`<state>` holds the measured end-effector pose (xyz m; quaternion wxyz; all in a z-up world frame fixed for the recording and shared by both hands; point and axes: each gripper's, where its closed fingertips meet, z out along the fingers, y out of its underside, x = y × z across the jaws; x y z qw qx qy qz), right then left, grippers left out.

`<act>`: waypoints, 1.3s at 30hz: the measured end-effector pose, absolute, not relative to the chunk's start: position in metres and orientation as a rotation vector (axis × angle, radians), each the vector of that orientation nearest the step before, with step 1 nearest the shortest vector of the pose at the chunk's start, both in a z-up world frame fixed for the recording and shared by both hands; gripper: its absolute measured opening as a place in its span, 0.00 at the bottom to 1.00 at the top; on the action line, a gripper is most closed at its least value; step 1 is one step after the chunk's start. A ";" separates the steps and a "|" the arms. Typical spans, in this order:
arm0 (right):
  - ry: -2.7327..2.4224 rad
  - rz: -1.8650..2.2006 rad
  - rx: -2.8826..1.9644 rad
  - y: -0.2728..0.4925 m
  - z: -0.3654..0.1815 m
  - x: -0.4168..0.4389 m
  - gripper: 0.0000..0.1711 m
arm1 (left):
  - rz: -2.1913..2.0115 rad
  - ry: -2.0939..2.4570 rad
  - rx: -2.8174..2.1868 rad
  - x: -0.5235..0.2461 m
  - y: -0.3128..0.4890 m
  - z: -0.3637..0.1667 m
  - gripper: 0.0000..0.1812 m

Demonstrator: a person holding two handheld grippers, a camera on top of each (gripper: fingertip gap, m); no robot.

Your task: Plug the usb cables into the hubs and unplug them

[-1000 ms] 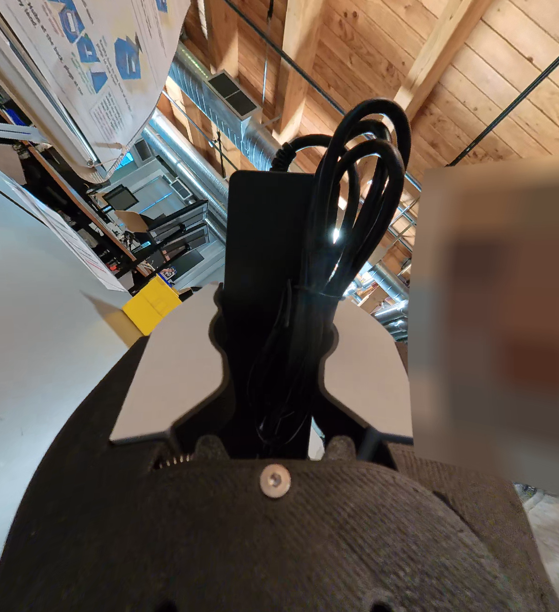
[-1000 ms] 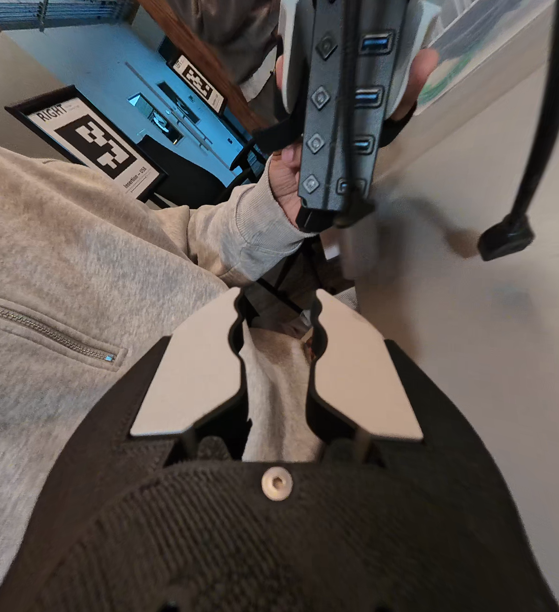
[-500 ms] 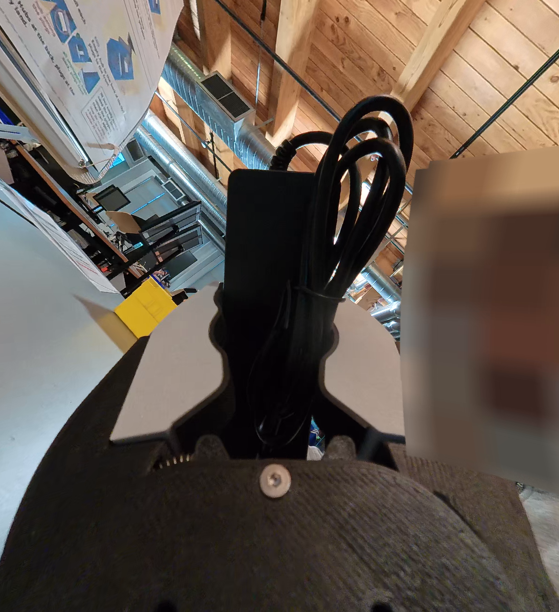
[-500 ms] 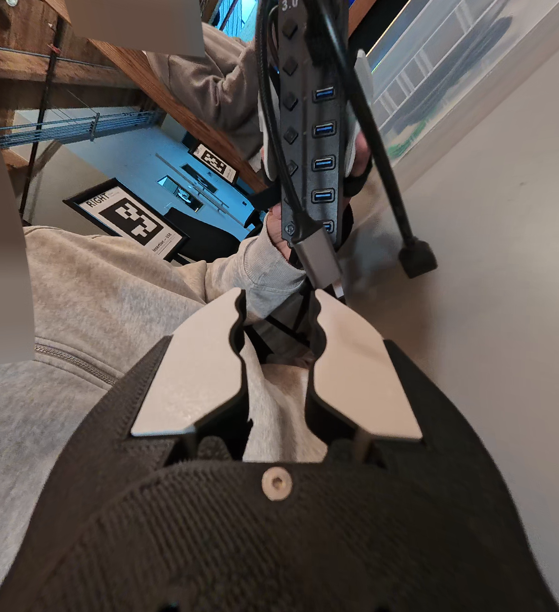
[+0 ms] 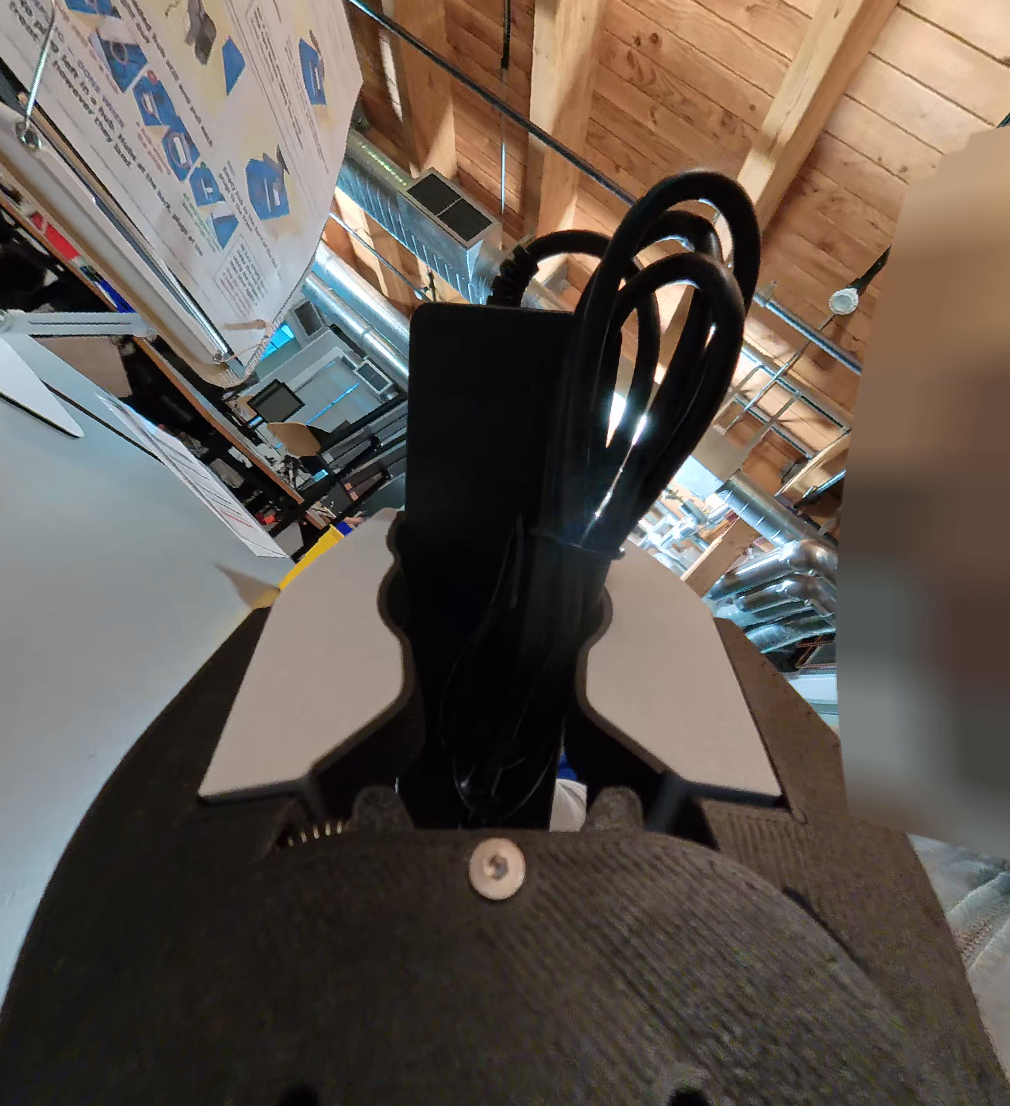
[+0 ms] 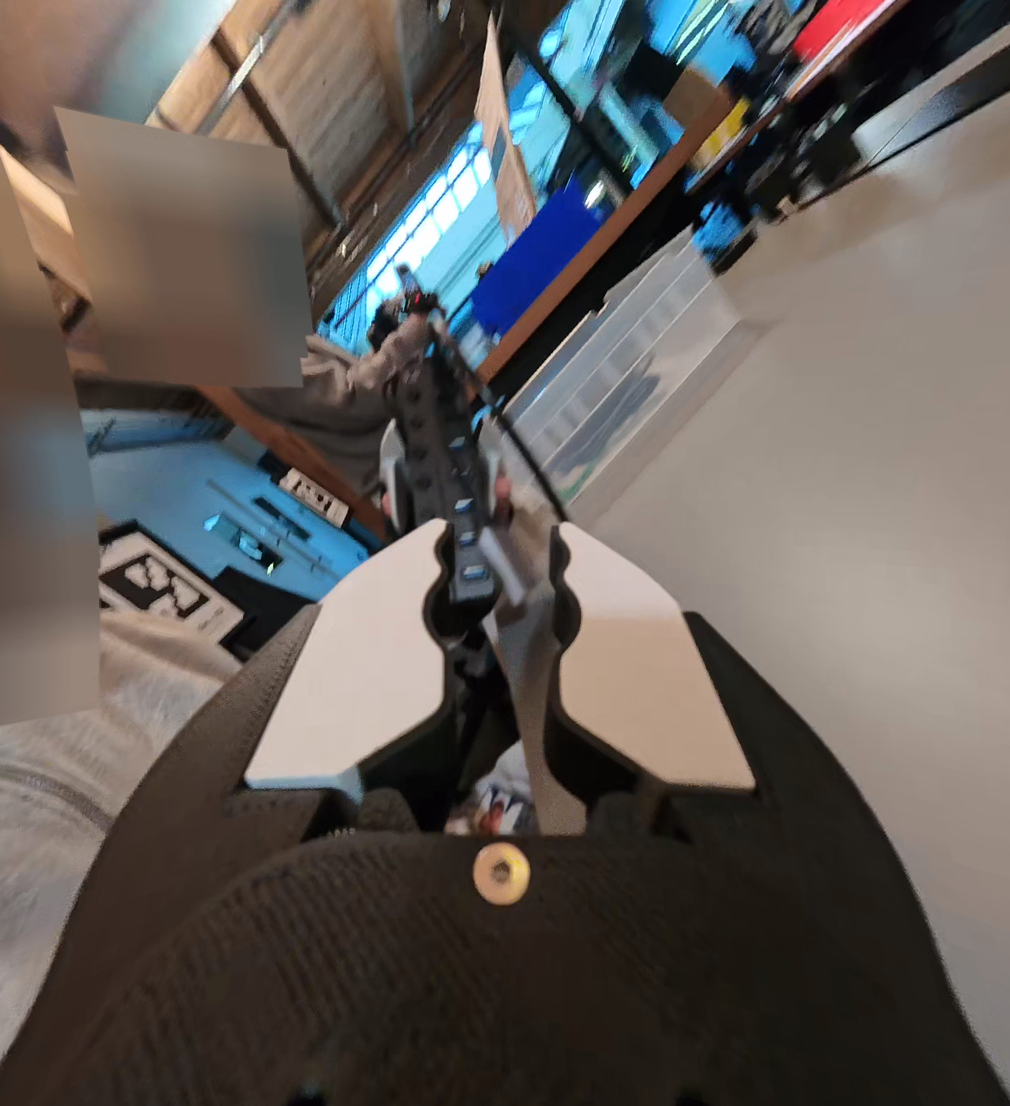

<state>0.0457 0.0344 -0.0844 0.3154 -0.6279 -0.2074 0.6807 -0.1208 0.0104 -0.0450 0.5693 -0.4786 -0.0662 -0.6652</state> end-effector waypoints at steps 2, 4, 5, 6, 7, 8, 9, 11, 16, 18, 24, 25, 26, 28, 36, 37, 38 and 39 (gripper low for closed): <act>-0.419 1.775 -1.644 0.057 -0.083 0.056 0.18 | -1.531 -0.148 -1.127 -0.124 0.005 -0.044 0.31; -0.316 1.728 -1.662 0.079 -0.087 0.063 0.19 | -1.505 -0.145 -1.126 -0.128 -0.001 -0.043 0.31; -0.305 1.691 -1.675 0.087 -0.090 0.062 0.19 | -1.491 -0.142 -1.129 -0.130 -0.004 -0.043 0.31; -0.334 1.653 -1.685 0.092 -0.090 0.058 0.20 | -1.479 -0.146 -1.129 -0.132 -0.006 -0.043 0.31; -0.398 1.611 -1.693 0.093 -0.090 0.051 0.20 | -1.471 -0.153 -1.127 -0.134 -0.009 -0.043 0.31; -0.485 1.562 -1.701 0.093 -0.089 0.040 0.20 | -1.468 -0.162 -1.124 -0.136 -0.011 -0.043 0.31; -0.583 1.512 -1.704 0.092 -0.086 0.027 0.20 | -1.465 -0.172 -1.123 -0.138 -0.013 -0.044 0.31; -0.783 1.411 -1.675 0.088 -0.075 -0.005 0.20 | -1.458 -0.184 -1.122 -0.140 -0.017 -0.044 0.31; -1.262 1.416 -1.431 0.078 -0.038 -0.116 0.19 | -1.486 -0.160 -1.079 -0.137 -0.026 -0.032 0.31; -1.321 1.523 -1.415 0.079 -0.022 -0.168 0.21 | -1.507 -0.166 -1.043 -0.138 -0.029 -0.025 0.31; -1.744 1.330 -1.448 0.061 -0.035 -0.319 0.22 | -1.563 -0.150 -0.966 -0.147 -0.038 -0.011 0.31; -1.803 1.247 -1.467 0.061 -0.046 -0.340 0.22 | -1.567 -0.157 -0.962 -0.150 -0.038 -0.011 0.31; -1.863 1.167 -1.488 0.060 -0.058 -0.359 0.22 | -1.569 -0.168 -0.960 -0.153 -0.037 -0.013 0.31; -1.942 0.998 -1.534 0.065 -0.083 -0.391 0.23 | -1.572 -0.191 -0.957 -0.158 -0.035 -0.017 0.31; -2.065 0.714 -1.864 0.085 -0.140 -0.456 0.30 | -1.613 -0.296 -0.915 -0.184 -0.036 -0.031 0.31; -2.083 0.700 -1.895 0.085 -0.143 -0.459 0.30 | -1.611 -0.302 -0.911 -0.187 -0.036 -0.031 0.31; -2.107 0.669 -1.916 0.085 -0.146 -0.459 0.31 | -1.606 -0.305 -0.910 -0.189 -0.036 -0.031 0.31; -2.140 0.633 -1.930 0.083 -0.150 -0.459 0.31 | -1.602 -0.306 -0.911 -0.190 -0.036 -0.032 0.31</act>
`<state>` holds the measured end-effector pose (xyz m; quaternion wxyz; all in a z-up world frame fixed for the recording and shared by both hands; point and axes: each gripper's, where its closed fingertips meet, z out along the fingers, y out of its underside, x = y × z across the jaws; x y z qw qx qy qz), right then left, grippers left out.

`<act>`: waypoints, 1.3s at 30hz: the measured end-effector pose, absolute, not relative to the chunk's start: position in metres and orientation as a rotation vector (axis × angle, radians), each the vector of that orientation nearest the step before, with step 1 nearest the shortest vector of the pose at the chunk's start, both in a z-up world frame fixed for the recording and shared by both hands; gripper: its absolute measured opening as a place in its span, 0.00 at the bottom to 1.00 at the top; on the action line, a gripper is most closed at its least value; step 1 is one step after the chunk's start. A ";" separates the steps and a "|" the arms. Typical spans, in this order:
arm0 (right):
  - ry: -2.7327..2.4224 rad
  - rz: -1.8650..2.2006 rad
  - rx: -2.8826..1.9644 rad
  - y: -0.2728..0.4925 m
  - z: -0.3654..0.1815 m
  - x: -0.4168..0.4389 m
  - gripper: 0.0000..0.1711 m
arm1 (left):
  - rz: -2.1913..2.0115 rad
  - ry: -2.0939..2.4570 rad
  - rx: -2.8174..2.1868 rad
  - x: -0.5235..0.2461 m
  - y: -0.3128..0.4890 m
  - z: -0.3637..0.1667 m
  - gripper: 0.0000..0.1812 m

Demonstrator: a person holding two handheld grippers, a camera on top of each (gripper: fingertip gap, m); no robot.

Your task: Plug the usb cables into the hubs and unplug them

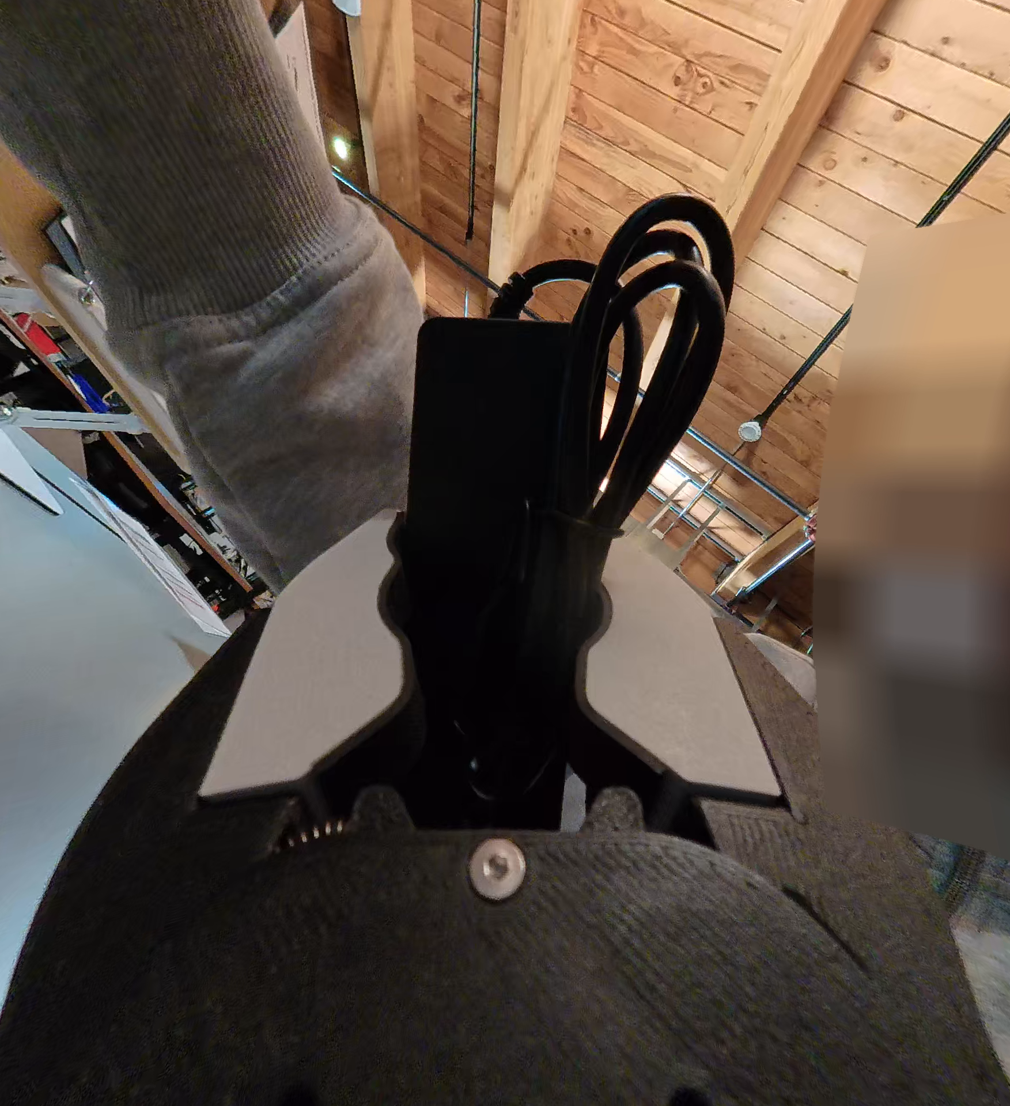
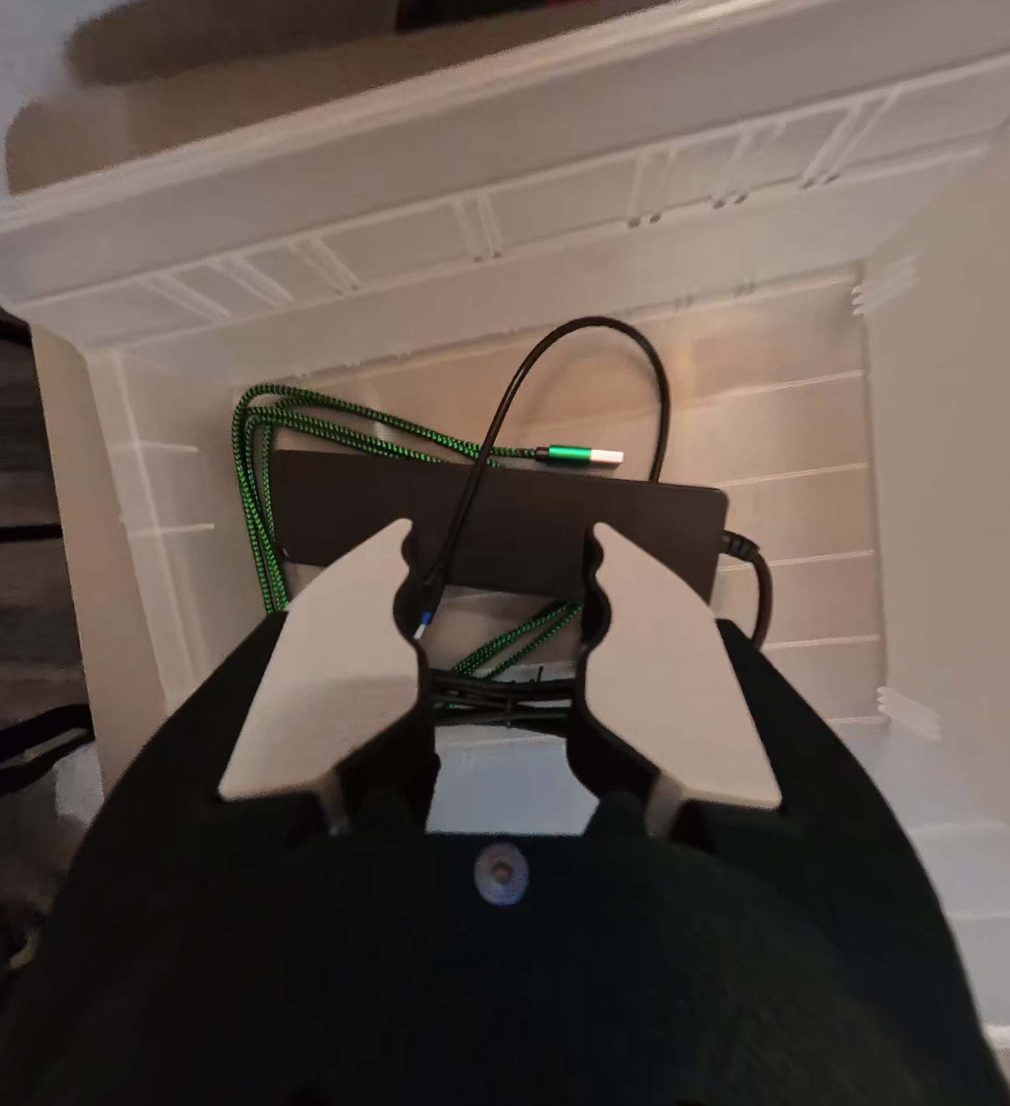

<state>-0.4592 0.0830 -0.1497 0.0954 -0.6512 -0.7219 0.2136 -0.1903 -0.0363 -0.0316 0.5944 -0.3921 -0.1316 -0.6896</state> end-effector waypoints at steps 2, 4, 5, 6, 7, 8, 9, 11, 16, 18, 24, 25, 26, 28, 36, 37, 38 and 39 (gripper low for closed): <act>-2.232 0.553 -1.946 0.075 -0.157 -0.453 0.32 | -1.602 -0.310 -0.912 -0.191 -0.036 -0.033 0.31; -2.258 0.486 -1.922 0.071 -0.163 -0.449 0.33 | -1.606 -0.319 -0.910 -0.192 -0.036 -0.033 0.31; -2.254 0.478 -1.910 0.069 -0.166 -0.446 0.33 | -1.608 -0.320 -0.910 -0.192 -0.036 -0.033 0.34; -2.252 0.462 -1.916 0.068 -0.168 -0.442 0.33 | -1.611 -0.320 -0.910 -0.192 -0.036 -0.033 0.31; -2.239 0.457 -1.913 0.068 -0.168 -0.439 0.33 | -1.613 -0.318 -0.910 -0.191 -0.036 -0.033 0.31; -2.225 0.505 -1.907 0.064 -0.164 -0.438 0.32 | -1.615 -0.314 -0.911 -0.190 -0.036 -0.033 0.31; -2.212 0.562 -1.922 0.060 -0.161 -0.435 0.31 | -1.618 -0.310 -0.913 -0.189 -0.037 -0.033 0.31; -2.192 0.618 -1.951 0.056 -0.159 -0.428 0.31 | -1.621 -0.304 -0.918 -0.186 -0.037 -0.033 0.34; -2.139 0.844 -2.055 0.040 -0.143 -0.413 0.35 | -1.631 -0.275 -0.935 -0.177 -0.038 -0.032 0.32; -2.108 0.848 -2.031 0.046 -0.131 -0.416 0.35 | -1.629 -0.264 -0.945 -0.174 -0.038 -0.032 0.32; -2.060 0.647 -2.011 0.075 -0.131 -0.439 0.34 | -1.632 -0.261 -0.966 -0.170 -0.036 -0.036 0.31; -2.070 0.607 -2.024 0.077 -0.138 -0.442 0.33 | -1.635 -0.262 -0.965 -0.170 -0.036 -0.036 0.31; -2.085 0.567 -2.031 0.077 -0.145 -0.446 0.32 | -1.636 -0.264 -0.963 -0.171 -0.036 -0.036 0.31; -2.109 0.472 -2.038 0.079 -0.163 -0.452 0.30 | -1.640 -0.262 -0.959 -0.172 -0.037 -0.036 0.31; -2.075 0.443 -1.827 0.088 -0.143 -0.465 0.02 | -1.720 -0.219 -0.959 -0.165 -0.040 -0.033 0.32; -2.028 0.532 -1.820 0.090 -0.124 -0.466 0.02 | -1.721 -0.216 -0.960 -0.165 -0.040 -0.033 0.32; -1.982 0.652 -1.802 0.090 -0.101 -0.466 0.02 | -1.725 -0.213 -0.960 -0.164 -0.040 -0.033 0.32; -1.923 0.784 -1.764 0.091 -0.076 -0.466 0.02 | -1.730 -0.211 -0.960 -0.163 -0.040 -0.032 0.32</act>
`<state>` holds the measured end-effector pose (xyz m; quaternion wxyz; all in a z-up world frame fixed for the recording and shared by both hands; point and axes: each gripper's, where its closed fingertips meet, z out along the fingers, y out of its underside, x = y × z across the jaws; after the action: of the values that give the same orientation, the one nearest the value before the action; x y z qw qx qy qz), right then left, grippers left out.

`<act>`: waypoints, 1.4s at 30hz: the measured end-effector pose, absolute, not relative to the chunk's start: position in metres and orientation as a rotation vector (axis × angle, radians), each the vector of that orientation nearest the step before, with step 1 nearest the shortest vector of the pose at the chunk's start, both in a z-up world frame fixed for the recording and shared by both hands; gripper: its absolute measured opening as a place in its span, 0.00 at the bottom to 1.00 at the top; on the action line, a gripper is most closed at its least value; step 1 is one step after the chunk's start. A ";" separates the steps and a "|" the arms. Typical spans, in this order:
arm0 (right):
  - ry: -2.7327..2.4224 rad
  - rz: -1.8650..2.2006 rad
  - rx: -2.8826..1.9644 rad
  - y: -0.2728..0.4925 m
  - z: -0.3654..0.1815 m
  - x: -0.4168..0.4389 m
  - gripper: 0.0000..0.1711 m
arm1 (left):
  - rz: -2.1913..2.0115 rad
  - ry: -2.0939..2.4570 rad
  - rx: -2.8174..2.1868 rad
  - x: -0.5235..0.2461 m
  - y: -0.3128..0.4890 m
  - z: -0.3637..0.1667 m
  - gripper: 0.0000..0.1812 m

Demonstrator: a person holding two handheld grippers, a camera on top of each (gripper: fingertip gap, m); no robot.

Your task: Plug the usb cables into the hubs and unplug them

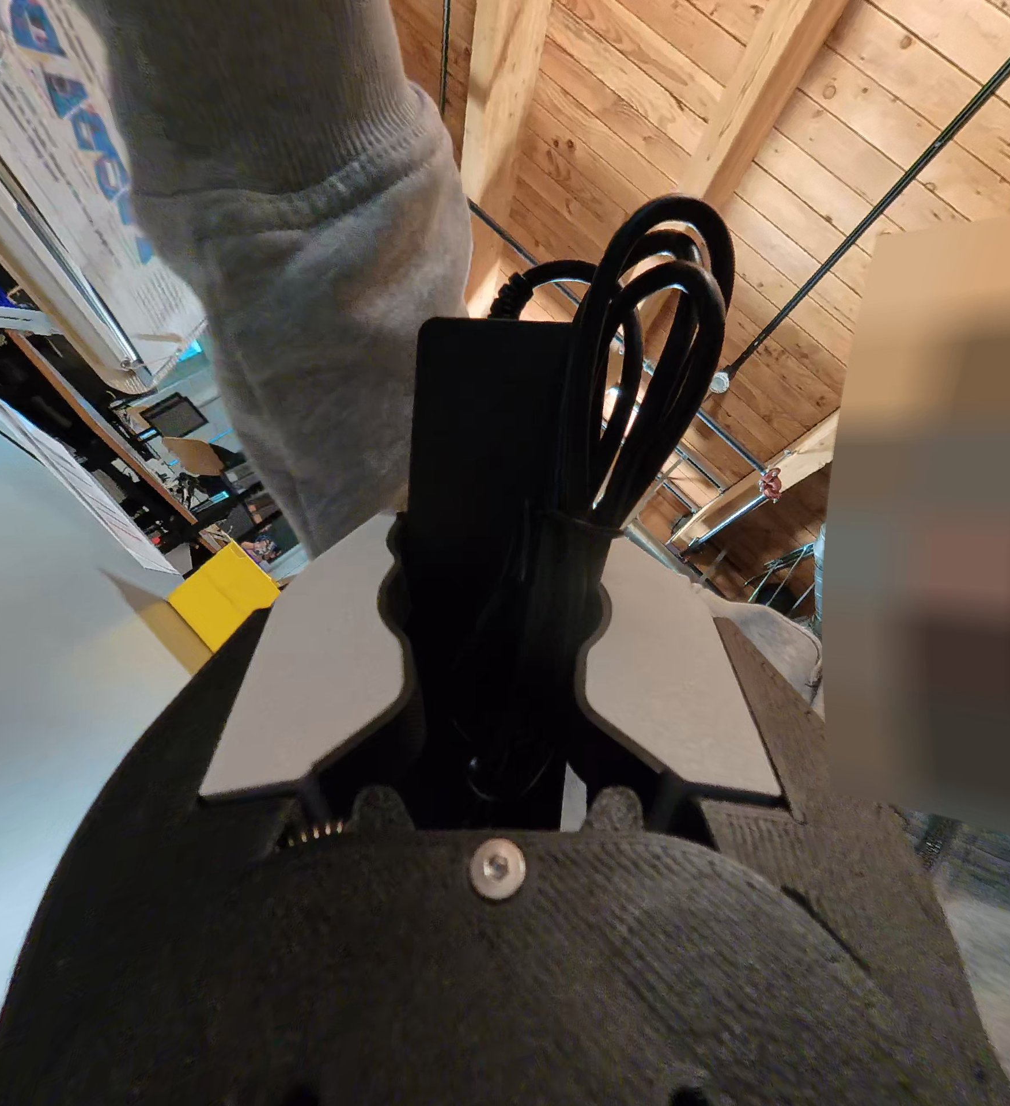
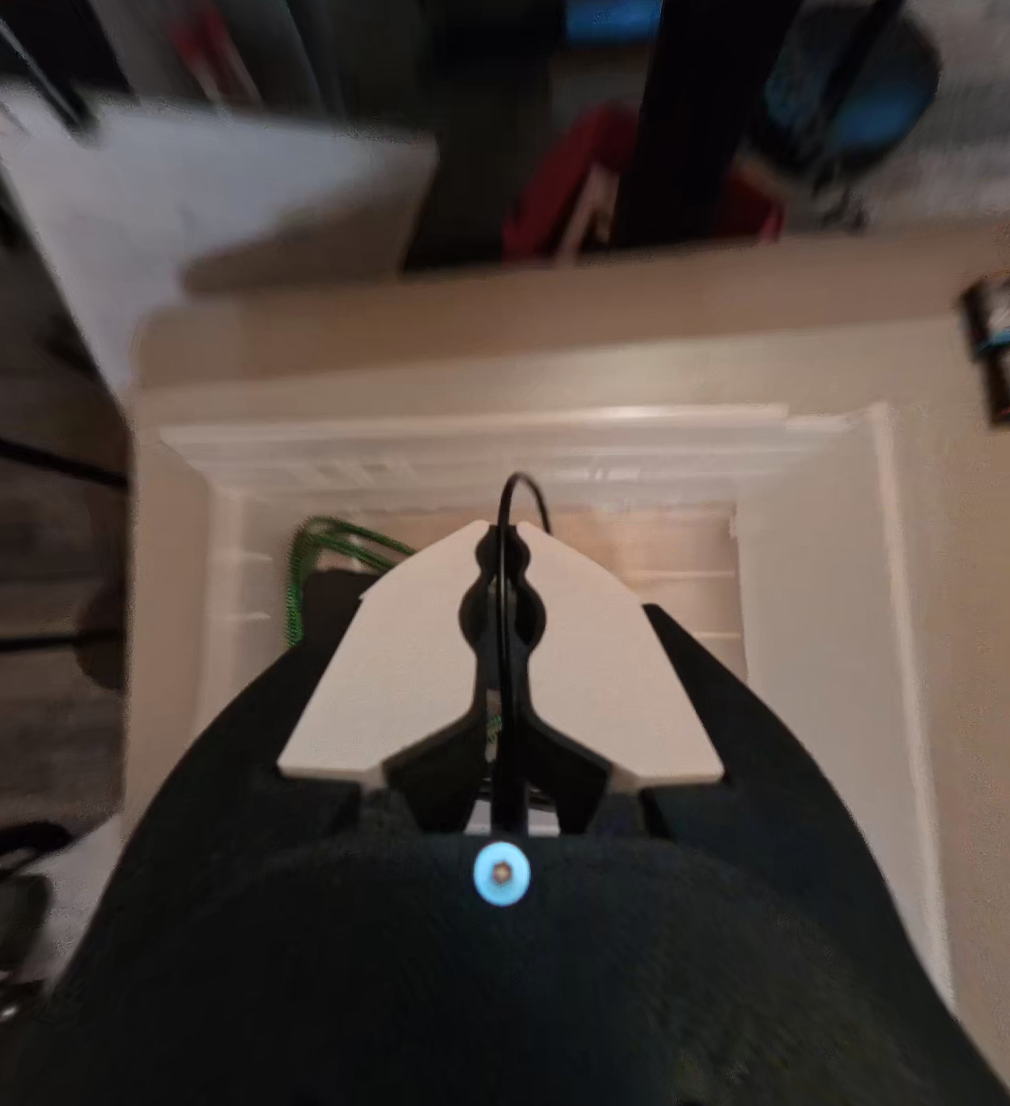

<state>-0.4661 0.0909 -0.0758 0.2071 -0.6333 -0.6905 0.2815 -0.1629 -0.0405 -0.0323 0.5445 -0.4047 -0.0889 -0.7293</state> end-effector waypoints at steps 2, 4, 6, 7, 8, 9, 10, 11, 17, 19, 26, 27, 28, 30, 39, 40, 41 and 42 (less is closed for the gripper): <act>-1.783 1.000 -1.702 0.098 -0.026 -0.457 0.02 | -1.737 -0.207 -0.963 -0.160 -0.041 -0.032 0.32; -1.650 1.217 -1.645 0.104 0.019 -0.440 0.02 | -1.738 -0.193 -0.975 -0.156 -0.042 -0.033 0.32; -1.529 1.435 -1.591 0.109 0.056 -0.415 0.02 | -1.728 -0.176 -0.993 -0.151 -0.042 -0.034 0.31; -1.473 1.513 -1.587 0.113 0.069 -0.401 0.02 | -1.724 -0.168 -1.002 -0.149 -0.042 -0.035 0.31; -1.412 1.578 -1.578 0.118 0.081 -0.384 0.02 | -1.717 -0.162 -1.012 -0.147 -0.042 -0.036 0.31; -1.360 1.632 -1.560 0.122 0.090 -0.366 0.02 | -1.708 -0.158 -1.020 -0.146 -0.042 -0.036 0.31; -1.328 1.670 -1.548 0.124 0.096 -0.345 0.02 | -1.700 -0.154 -1.027 -0.145 -0.042 -0.037 0.31; -1.303 1.687 -1.543 0.126 0.097 -0.322 0.02 | -1.694 -0.150 -1.032 -0.144 -0.042 -0.037 0.31; -1.189 1.547 -1.637 0.134 0.039 -0.170 0.02 | -1.688 -0.166 -1.036 -0.146 -0.040 -0.041 0.31; -1.144 1.490 -1.707 0.135 0.010 -0.126 0.02 | -1.696 -0.191 -1.040 -0.146 -0.038 -0.046 0.31; -0.889 1.624 -1.773 0.121 -0.028 -0.031 0.02 | -1.664 -0.205 -1.079 -0.131 -0.017 -0.049 0.31; -0.853 1.627 -1.779 0.119 -0.034 -0.020 0.02 | -1.656 -0.200 -1.083 -0.128 -0.013 -0.048 0.31; -0.819 1.628 -1.790 0.117 -0.042 -0.009 0.02 | -1.653 -0.202 -1.082 -0.125 -0.008 -0.046 0.31; -0.759 1.635 -1.809 0.108 -0.058 0.013 0.02 | -1.658 -0.225 -1.059 -0.124 0.004 -0.042 0.31; -0.708 1.125 -2.122 0.078 -0.153 0.130 0.02 | -1.773 -0.245 -0.990 -0.106 0.093 -0.022 0.32; -0.733 1.084 -2.158 0.069 -0.162 0.138 0.02 | -1.783 -0.222 -0.997 -0.100 0.097 -0.022 0.32; -0.765 1.053 -2.185 0.060 -0.169 0.143 0.04 | -1.799 -0.206 -1.001 -0.096 0.099 -0.022 0.32; -0.801 1.026 -2.208 0.052 -0.175 0.148 0.06 | -1.816 -0.192 -1.005 -0.093 0.099 -0.023 0.32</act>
<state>0.1476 0.0517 -0.1751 0.2853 -0.8256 -0.2995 0.3838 -0.0928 0.0992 -0.0226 0.5043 -0.4164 -0.0797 -0.7523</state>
